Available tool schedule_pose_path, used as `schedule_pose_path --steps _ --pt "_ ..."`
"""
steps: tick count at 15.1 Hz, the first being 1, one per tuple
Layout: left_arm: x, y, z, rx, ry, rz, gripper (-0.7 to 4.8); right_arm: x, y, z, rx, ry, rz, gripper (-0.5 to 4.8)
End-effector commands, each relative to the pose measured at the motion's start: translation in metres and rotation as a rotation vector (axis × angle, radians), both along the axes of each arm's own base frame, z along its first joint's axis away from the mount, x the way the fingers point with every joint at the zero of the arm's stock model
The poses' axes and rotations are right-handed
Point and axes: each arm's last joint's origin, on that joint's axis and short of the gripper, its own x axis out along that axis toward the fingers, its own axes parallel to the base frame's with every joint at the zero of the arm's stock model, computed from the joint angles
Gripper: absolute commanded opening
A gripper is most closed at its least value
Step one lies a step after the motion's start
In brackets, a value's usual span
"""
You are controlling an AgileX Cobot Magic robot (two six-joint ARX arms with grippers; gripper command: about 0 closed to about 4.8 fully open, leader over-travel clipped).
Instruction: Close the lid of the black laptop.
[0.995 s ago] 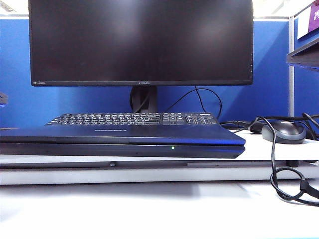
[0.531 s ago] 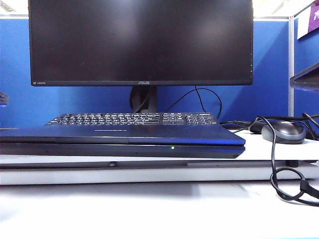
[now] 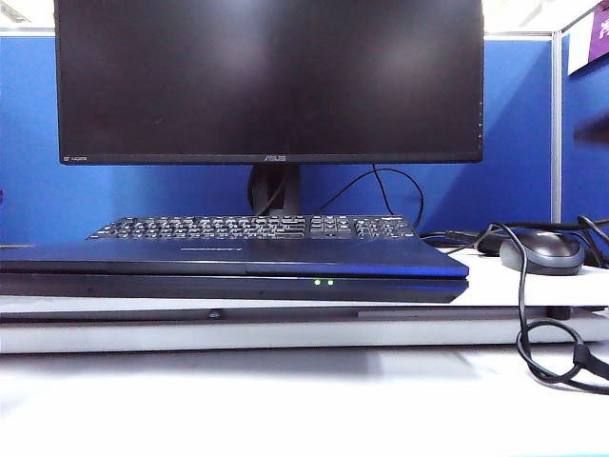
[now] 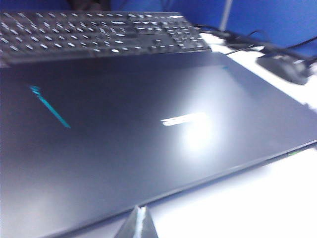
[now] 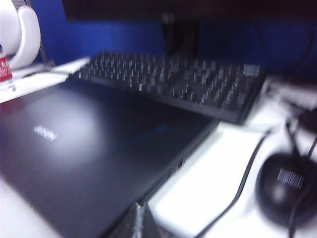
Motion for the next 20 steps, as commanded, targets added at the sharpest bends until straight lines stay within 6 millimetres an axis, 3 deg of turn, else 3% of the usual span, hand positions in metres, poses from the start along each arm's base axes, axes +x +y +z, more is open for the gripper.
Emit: schedule_pose_path --steps 1,7,20 --pt "0.001 0.0 0.003 0.04 -0.073 0.001 -0.04 0.0 0.0 0.003 -0.039 -0.067 -0.003 -0.01" --pt "0.002 0.0 0.013 0.033 -0.19 0.027 -0.04 -0.001 0.0 0.011 -0.01 -0.147 -0.007 -0.01" --pt "0.002 0.0 0.012 0.032 -0.181 0.022 -0.03 -0.001 -0.001 0.016 0.021 -0.194 -0.009 -0.01"
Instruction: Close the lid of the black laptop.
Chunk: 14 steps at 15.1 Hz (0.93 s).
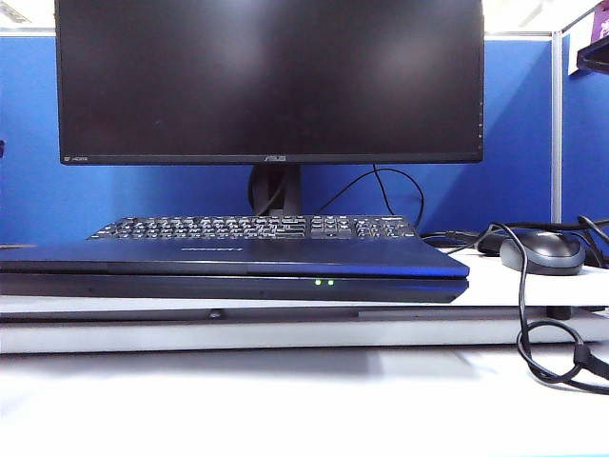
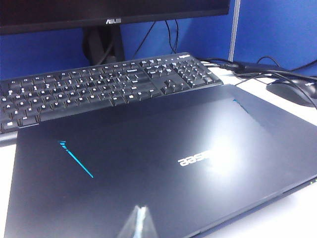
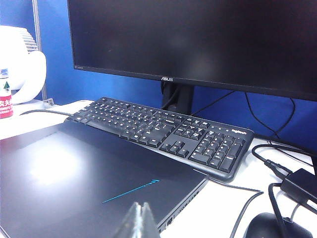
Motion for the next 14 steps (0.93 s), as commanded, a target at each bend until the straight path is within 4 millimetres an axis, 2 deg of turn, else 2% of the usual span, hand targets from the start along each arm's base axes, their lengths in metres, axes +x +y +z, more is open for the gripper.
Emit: schedule_pose_path --steps 1,7,9,14 --pt "0.0 0.0 0.001 -0.004 -0.007 0.0 -0.03 0.0 0.0 0.0 0.0 -0.004 -0.002 -0.01" --pt "0.0 0.0 0.001 -0.004 -0.007 0.003 -0.03 0.001 0.0 -0.004 -0.024 0.033 -0.002 -0.01" --pt "0.003 0.006 0.001 -0.003 -0.006 0.047 -0.03 0.001 0.0 -0.006 -0.034 0.049 -0.002 -0.01" --pt "0.012 0.041 -0.002 -0.123 0.068 0.423 -0.03 0.001 0.0 -0.007 -0.036 0.052 -0.001 -0.01"
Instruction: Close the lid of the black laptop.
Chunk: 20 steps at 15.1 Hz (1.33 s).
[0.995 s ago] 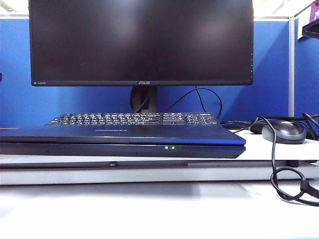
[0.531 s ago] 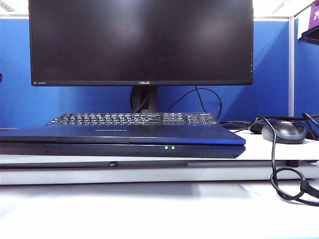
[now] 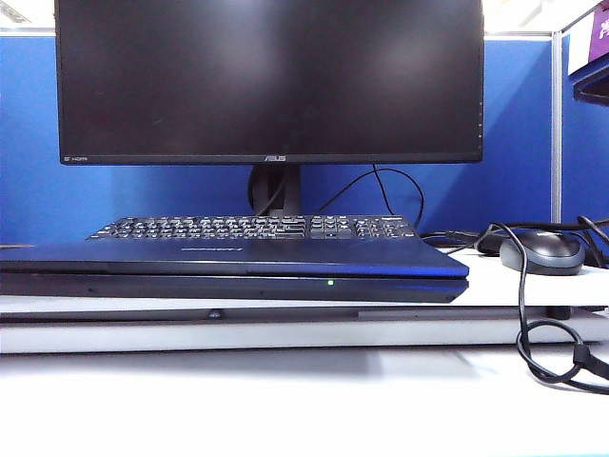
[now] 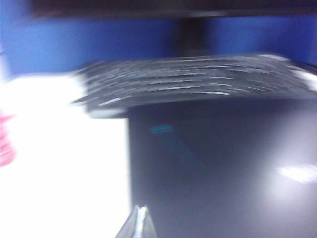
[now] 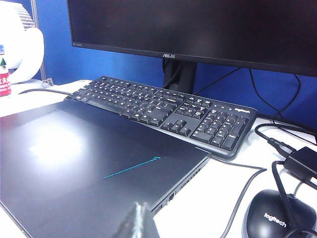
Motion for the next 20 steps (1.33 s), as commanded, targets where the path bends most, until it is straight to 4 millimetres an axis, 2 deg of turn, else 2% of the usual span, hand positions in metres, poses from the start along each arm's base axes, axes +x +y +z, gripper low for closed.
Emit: schedule_pose_path --steps 1,7,20 --pt "0.0014 0.0148 0.0008 -0.061 0.0 0.152 -0.03 -0.0001 -0.0001 0.0006 0.004 -0.011 -0.001 -0.01" --pt "0.0015 0.0199 0.0015 -0.081 -0.007 0.227 -0.03 -0.0001 -0.0001 0.0006 0.004 -0.011 -0.001 -0.01" --pt "0.0015 0.0197 0.001 -0.085 -0.001 0.222 -0.03 0.0 -0.0001 0.0006 0.004 -0.011 -0.002 -0.01"
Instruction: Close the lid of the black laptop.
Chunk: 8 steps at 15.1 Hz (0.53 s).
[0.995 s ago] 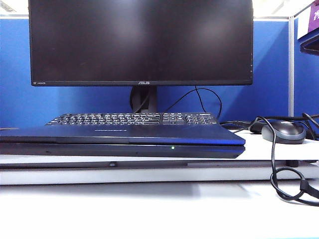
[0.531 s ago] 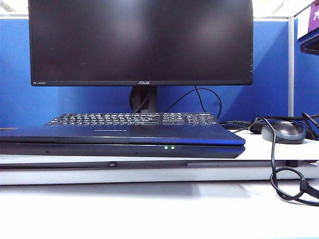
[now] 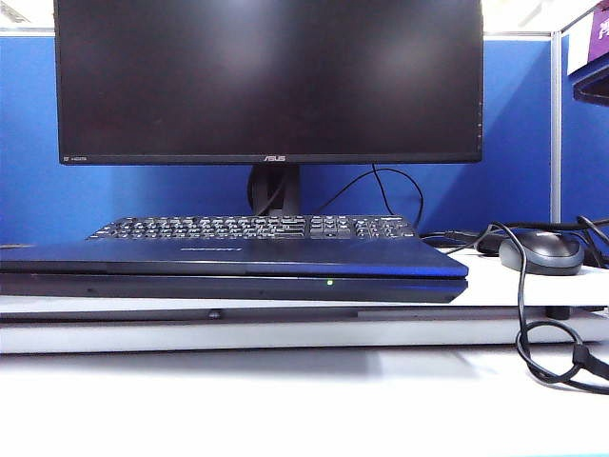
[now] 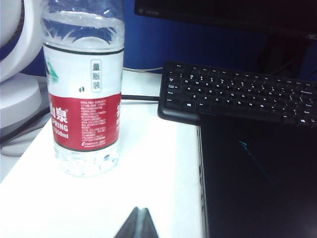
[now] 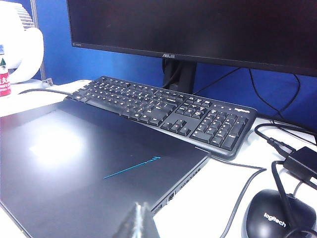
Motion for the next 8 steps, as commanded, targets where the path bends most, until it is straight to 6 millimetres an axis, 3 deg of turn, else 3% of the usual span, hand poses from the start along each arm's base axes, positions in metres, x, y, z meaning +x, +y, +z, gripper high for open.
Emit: schedule_pose_path --steps 1,8 --pt "-0.0001 0.0 0.0007 0.001 -0.007 0.0 -0.03 0.0 -0.0001 0.0006 0.004 -0.011 -0.001 -0.01" --pt "-0.0001 0.0 0.0004 0.001 -0.005 0.0 -0.03 0.0041 -0.0072 -0.0003 -0.012 -0.009 -0.045 -0.01"
